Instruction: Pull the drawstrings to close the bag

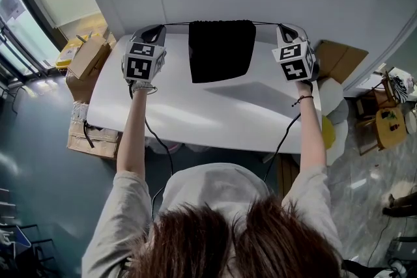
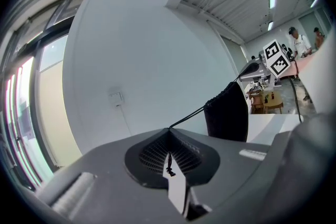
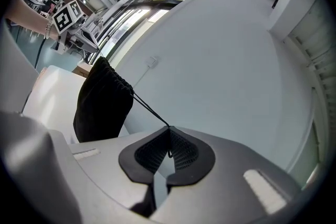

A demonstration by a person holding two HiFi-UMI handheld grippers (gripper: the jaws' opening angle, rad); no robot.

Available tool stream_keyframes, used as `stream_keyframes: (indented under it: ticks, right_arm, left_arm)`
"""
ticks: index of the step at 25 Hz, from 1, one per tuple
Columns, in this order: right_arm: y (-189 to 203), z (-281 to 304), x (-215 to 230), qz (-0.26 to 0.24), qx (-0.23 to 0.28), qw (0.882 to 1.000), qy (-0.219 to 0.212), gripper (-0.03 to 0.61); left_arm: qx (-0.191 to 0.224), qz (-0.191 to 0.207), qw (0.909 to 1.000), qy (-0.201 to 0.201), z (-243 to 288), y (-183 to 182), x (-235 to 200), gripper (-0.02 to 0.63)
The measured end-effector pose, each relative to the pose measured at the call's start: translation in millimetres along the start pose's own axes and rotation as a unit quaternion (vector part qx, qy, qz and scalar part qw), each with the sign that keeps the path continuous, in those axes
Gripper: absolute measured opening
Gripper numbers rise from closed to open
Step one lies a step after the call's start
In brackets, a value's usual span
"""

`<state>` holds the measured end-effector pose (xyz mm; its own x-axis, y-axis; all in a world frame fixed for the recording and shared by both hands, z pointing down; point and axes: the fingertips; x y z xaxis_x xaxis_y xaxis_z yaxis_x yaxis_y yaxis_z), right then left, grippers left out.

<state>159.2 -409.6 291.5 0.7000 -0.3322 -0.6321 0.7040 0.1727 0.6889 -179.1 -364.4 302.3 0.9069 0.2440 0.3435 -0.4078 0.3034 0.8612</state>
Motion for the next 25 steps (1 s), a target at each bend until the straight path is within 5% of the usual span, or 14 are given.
stream_keyframes:
  ticks: [25]
  right_arm:
    - [7.6,5.7,7.6,0.100,0.006,0.995,0.024,0.012]
  left_arm:
    - [0.004,-0.035,0.9994,0.000,2.9,8.3,-4.8,0.002]
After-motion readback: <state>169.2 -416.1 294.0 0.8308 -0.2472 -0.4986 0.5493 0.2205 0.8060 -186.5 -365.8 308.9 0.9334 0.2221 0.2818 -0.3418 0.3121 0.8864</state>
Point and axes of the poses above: the fingertips, and each gripper's own axes: z forward along the fingers, x to its right, y out of its underside, and after that the axes turned 12 degrees about -x, right-handed
